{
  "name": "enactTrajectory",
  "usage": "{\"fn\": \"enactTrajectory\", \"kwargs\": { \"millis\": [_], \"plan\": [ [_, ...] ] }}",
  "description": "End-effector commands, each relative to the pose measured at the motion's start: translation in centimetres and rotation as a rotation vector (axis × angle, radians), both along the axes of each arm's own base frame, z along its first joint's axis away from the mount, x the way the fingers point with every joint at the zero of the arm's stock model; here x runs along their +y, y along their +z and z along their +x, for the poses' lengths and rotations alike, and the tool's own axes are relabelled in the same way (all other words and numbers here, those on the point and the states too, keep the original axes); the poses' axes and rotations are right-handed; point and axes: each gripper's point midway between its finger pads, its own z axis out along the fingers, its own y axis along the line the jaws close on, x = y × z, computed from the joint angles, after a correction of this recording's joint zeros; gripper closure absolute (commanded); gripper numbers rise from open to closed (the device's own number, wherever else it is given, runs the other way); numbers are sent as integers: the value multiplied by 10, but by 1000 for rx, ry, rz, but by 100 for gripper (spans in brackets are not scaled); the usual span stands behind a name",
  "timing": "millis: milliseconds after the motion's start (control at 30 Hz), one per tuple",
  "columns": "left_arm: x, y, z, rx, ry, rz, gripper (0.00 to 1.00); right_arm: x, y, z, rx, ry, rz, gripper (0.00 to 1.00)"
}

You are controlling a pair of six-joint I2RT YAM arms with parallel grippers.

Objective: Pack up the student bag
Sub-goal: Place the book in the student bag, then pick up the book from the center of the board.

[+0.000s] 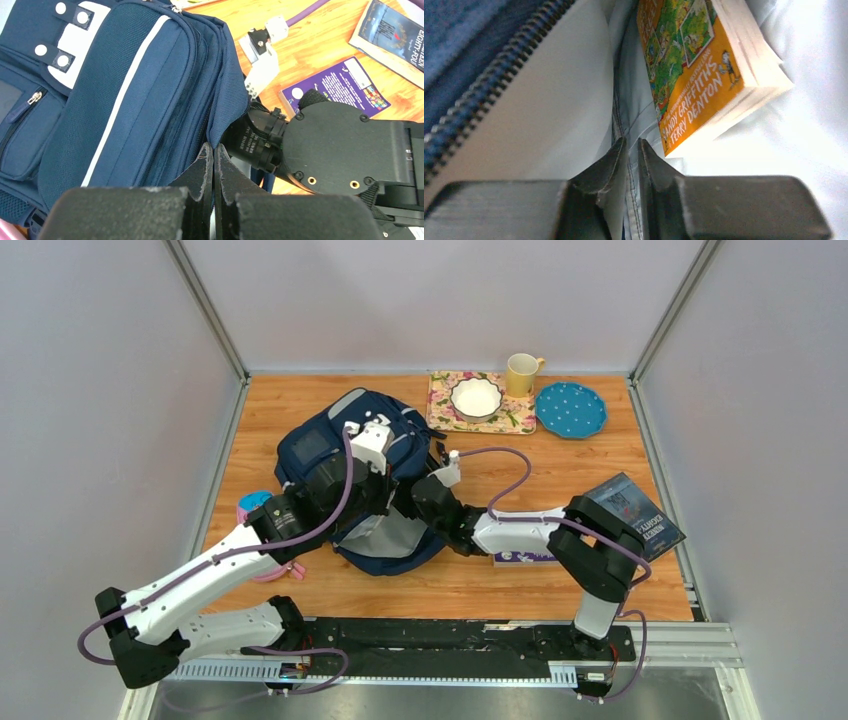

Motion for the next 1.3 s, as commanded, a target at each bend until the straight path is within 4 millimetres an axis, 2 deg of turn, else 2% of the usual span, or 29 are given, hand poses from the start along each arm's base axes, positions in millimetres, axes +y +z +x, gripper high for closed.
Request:
{"fn": "enactTrajectory", "kwargs": {
  "millis": [0,100,167,200,233,300,333,433,467,500,533,567,600,633,667,700,733,767,800,833,867,933,1000,1033,1067,1133,1167,1233,1267],
  "plan": [
    [-14,55,2,-107,-14,-200,100,22,11,14,-29,11,46,84],
    [-11,54,2,-108,-4,-198,100,20,10,19,-46,-1,34,86],
    [-8,50,2,-105,5,-186,100,9,14,18,-68,-11,17,88],
    [-6,48,3,-104,10,-179,100,-4,25,17,-87,-26,-12,88],
    [-4,43,2,-97,16,-165,100,-18,14,11,-78,-27,-60,82],
    [-1,40,1,-94,20,-163,100,-48,20,3,-61,-56,-118,71],
    [-1,33,0,-87,19,-156,100,-65,5,-4,-40,-53,-165,63],
    [3,20,-1,-77,25,-138,100,-100,17,-20,-67,-48,-220,52],
    [3,16,-2,-73,21,-138,100,-109,11,-28,-66,-29,-252,52],
    [1,12,-4,-64,11,-138,100,-120,22,-39,-80,-9,-264,51],
    [0,6,-5,-54,4,-136,100,-129,22,-45,-82,5,-292,51],
    [-1,2,-7,-46,-4,-137,100,-142,10,-54,-64,6,-325,51],
    [-4,-2,-9,-34,-25,-138,100,-156,22,-61,-88,-6,-317,50],
    [-6,-9,-11,-22,-37,-131,100,-169,23,-64,-100,-29,-333,46],
    [-12,-14,-16,-2,-76,-134,90,-185,20,-66,-115,-53,-376,42],
    [-15,-18,-17,10,-90,-134,78,-207,33,-67,-149,-107,-395,36],
    [-18,-24,-20,31,-107,-129,68,-219,39,-67,-172,-115,-427,29],
    [-23,-25,-25,48,-140,-135,48,-238,42,-63,-184,-144,-483,27],
    [-27,-25,-28,60,-160,-136,34,-256,49,-66,-181,-152,-526,25],
    [-31,-23,-30,65,-170,-134,26,-265,51,-66,-184,-144,-554,20],
    [-35,-21,-32,62,-183,-130,26,-288,53,-56,-158,-197,-585,19],
    [-52,-16,-38,53,-239,-130,26,-311,45,-59,-87,-171,-656,17],
    [-64,-13,-41,58,-279,-136,26,-353,35,-56,7,-267,-739,16],
    [-75,-9,-38,54,-297,-142,26,-366,35,-56,34,-307,-745,14],
    [-83,-7,-40,54,-333,-146,25,-390,33,-54,85,-398,-743,13],
    [-104,-5,-34,53,-373,-145,25,-404,24,-55,151,-441,-711,10],
    [-112,-4,-34,50,-406,-137,25,-426,22,-56,202,-522,-698,10],
    [-135,-4,-23,56,-434,-106,25,-448,9,-62,322,-584,-698,6],
    [-146,-1,-25,63,-479,-101,25,-470,13,-64,368,-667,-690,6]
  ]
}}
